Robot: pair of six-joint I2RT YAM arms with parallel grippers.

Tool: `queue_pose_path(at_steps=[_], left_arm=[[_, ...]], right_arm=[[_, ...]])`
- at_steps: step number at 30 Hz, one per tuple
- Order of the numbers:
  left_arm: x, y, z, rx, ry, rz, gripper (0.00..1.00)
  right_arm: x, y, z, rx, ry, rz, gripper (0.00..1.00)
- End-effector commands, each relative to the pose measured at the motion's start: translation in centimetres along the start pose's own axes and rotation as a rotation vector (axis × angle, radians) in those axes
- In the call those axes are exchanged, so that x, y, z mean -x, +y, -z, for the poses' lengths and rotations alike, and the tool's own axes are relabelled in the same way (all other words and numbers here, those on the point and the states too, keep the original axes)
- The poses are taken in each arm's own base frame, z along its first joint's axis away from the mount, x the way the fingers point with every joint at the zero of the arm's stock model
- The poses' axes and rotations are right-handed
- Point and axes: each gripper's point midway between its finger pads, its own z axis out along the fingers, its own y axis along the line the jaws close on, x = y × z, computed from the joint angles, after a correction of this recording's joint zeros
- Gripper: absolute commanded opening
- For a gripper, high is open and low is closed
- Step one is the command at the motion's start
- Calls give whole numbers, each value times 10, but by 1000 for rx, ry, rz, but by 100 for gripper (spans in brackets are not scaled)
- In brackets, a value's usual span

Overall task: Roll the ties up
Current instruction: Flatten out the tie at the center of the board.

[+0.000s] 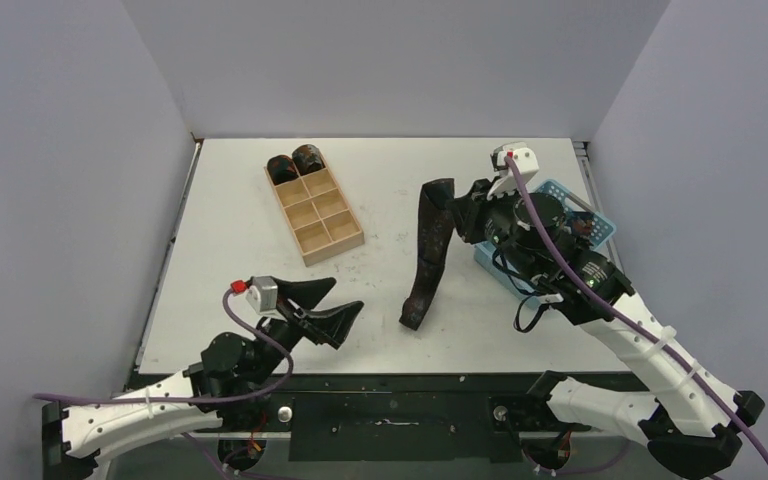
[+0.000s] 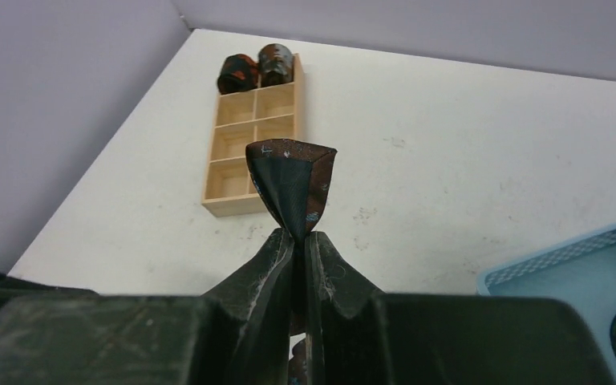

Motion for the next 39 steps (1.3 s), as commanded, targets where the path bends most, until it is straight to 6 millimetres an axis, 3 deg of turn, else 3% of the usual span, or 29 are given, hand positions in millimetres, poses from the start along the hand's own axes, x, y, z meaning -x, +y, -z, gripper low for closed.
queue_pose_path(at_steps=[1, 4, 6, 13, 21, 28, 37, 39], left_arm=[[36, -90, -26, -321, 60, -204, 96], [32, -118, -44, -432, 137, -229, 96], [33, -124, -55, -496, 157, -198, 96], [53, -109, -82, -647, 182, -1, 96], [56, -107, -110, -693, 196, 5, 99], [63, -97, -134, -674, 187, 32, 68], [62, -100, -147, -701, 198, 57, 6], [68, -102, -150, -701, 181, 53, 0]], right_arm=[[36, 36, 17, 204, -64, 25, 5], [52, 48, 28, 273, -85, 27, 5], [55, 51, 31, 291, -87, 30, 5], [50, 59, 39, 354, -83, 27, 5], [42, 71, 40, 437, -79, 21, 5], [37, 75, 40, 464, -72, 24, 5], [36, 79, 31, 477, -61, 30, 5], [34, 78, 28, 470, -57, 29, 5]])
